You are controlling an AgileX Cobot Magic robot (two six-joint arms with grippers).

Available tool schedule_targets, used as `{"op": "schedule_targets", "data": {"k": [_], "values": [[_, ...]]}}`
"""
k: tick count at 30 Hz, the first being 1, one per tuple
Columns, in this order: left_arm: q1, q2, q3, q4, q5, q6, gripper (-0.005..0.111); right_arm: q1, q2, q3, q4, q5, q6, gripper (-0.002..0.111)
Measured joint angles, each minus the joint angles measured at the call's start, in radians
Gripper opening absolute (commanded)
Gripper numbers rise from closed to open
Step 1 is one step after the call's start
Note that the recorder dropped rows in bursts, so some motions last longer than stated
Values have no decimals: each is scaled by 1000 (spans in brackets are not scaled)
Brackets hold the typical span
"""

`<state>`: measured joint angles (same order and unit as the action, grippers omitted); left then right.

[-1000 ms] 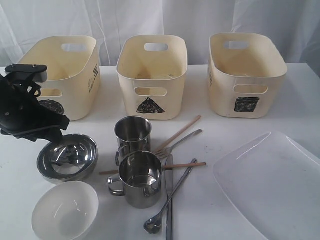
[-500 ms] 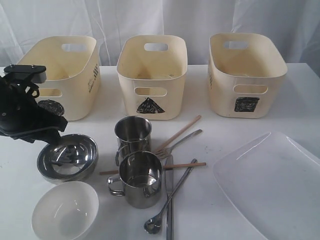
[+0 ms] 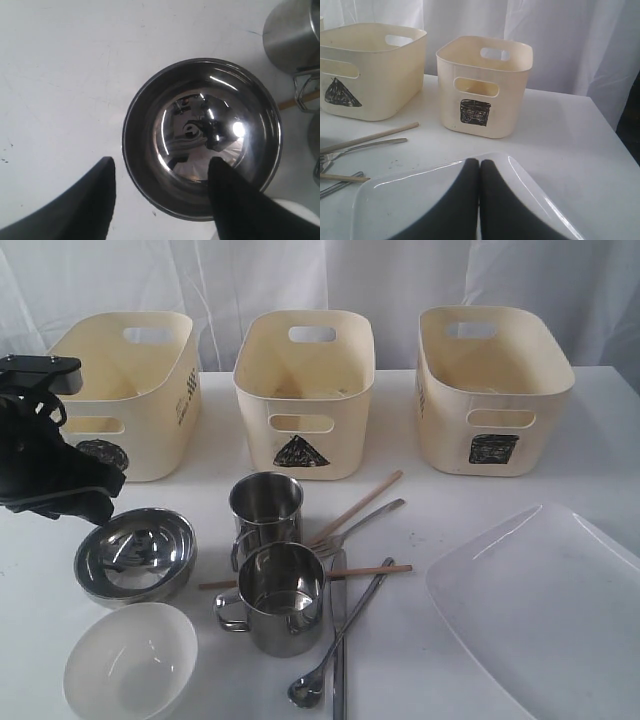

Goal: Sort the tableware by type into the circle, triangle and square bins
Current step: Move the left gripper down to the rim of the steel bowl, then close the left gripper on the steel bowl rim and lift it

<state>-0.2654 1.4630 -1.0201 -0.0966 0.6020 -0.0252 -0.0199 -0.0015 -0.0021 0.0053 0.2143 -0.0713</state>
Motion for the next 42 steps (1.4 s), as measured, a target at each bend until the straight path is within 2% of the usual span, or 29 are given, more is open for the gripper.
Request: {"op": "schedule_targets", "data": {"k": [22, 29, 42], "values": [[0, 0, 0, -36, 28, 127, 59, 0, 0, 0, 0, 0, 0, 0], [47, 0, 0, -20, 28, 131, 59, 0, 0, 0, 0, 0, 0, 0], [59, 118, 0, -80, 11, 187, 59, 0, 0, 0, 0, 0, 0, 0]]}}
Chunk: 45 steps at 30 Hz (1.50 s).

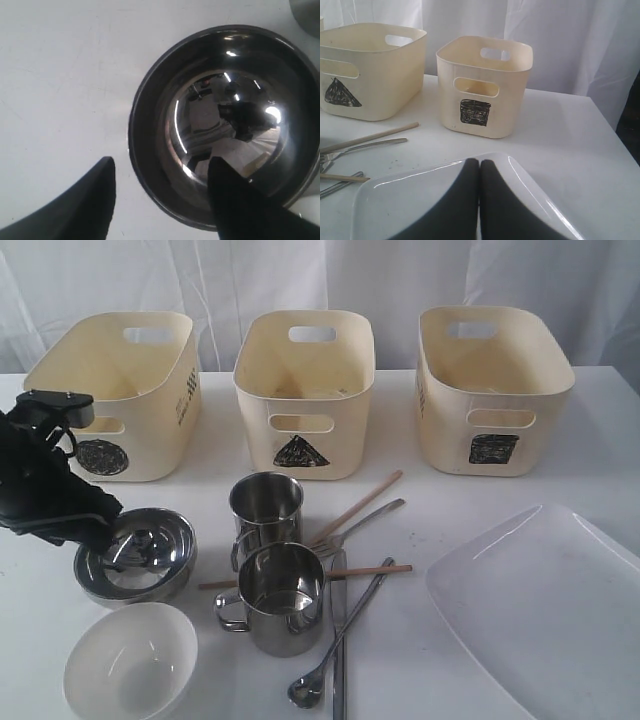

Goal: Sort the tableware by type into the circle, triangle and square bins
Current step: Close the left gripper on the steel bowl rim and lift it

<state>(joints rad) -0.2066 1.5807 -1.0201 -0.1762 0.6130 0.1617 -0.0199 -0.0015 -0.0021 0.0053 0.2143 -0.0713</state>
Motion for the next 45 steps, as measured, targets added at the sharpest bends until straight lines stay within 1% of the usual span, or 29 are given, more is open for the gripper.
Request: {"op": "schedule_targets", "data": {"k": [12, 24, 26, 29, 32, 36, 40, 45], "values": [[0, 80, 0, -14, -29, 15, 59, 0, 0, 0, 0, 0, 0, 0], [0, 115, 0, -42, -51, 26, 58, 0, 0, 0, 0, 0, 0, 0], [0, 115, 0, -50, -56, 30, 53, 0, 0, 0, 0, 0, 0, 0], [0, 115, 0, -53, -58, 33, 38, 0, 0, 0, 0, 0, 0, 0], [0, 115, 0, -55, -60, 33, 26, 0, 0, 0, 0, 0, 0, 0], [0, 115, 0, -56, -60, 33, 15, 0, 0, 0, 0, 0, 0, 0], [0, 115, 0, -59, -63, 37, 0, 0, 0, 0, 0, 0, 0, 0], [0, 116, 0, -59, -61, 37, 0, 0, 0, 0, 0, 0, 0, 0]]}}
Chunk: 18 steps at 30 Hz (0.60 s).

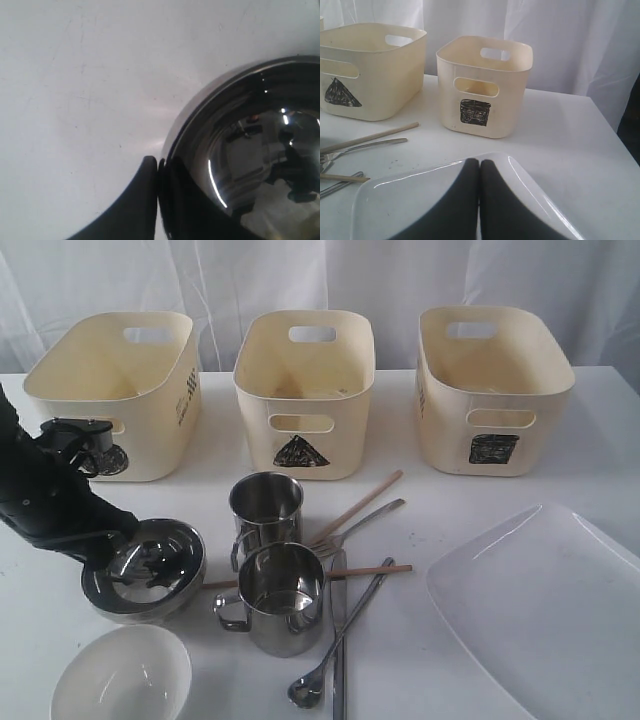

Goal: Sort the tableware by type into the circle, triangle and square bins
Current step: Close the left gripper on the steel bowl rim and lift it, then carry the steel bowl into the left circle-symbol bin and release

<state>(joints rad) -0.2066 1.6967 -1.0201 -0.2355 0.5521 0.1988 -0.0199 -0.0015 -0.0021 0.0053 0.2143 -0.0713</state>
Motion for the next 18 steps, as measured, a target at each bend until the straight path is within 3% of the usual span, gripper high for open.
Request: {"op": "schedule_targets", "data": {"k": [6, 18], "values": [[0, -25, 0, 3, 5, 0, 0, 0, 0, 0, 0, 0, 0, 0], [0, -249, 0, 15, 39, -2, 0, 0, 0, 0, 0, 0, 0, 0]]}}
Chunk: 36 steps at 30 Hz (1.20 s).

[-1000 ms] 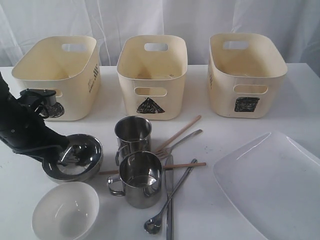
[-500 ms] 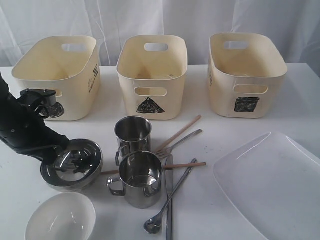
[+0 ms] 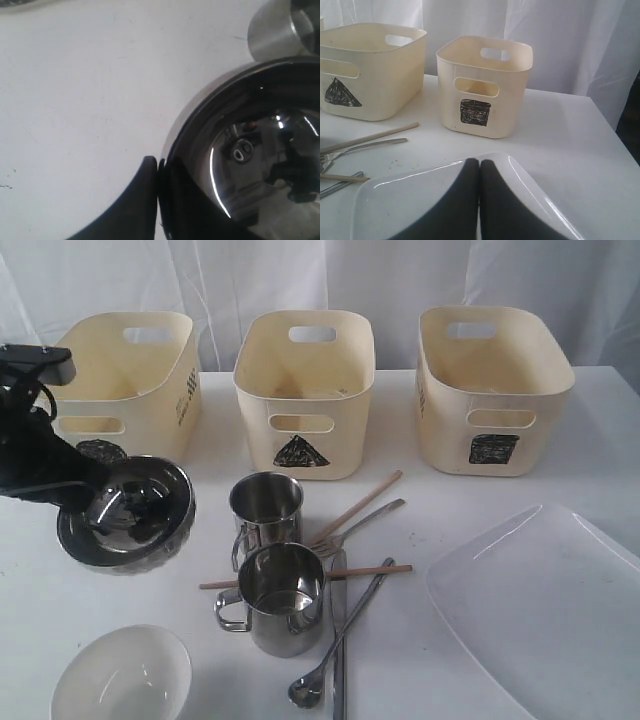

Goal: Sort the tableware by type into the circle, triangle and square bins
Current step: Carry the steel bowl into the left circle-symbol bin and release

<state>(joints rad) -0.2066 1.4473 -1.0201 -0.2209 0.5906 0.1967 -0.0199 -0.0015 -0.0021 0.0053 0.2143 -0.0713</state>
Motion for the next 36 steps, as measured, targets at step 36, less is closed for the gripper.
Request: {"op": "schedule_targets", "data": {"k": [36], "values": [[79, 380, -724, 238, -25, -152, 0, 0, 0, 0, 0, 0, 0, 0]]}}
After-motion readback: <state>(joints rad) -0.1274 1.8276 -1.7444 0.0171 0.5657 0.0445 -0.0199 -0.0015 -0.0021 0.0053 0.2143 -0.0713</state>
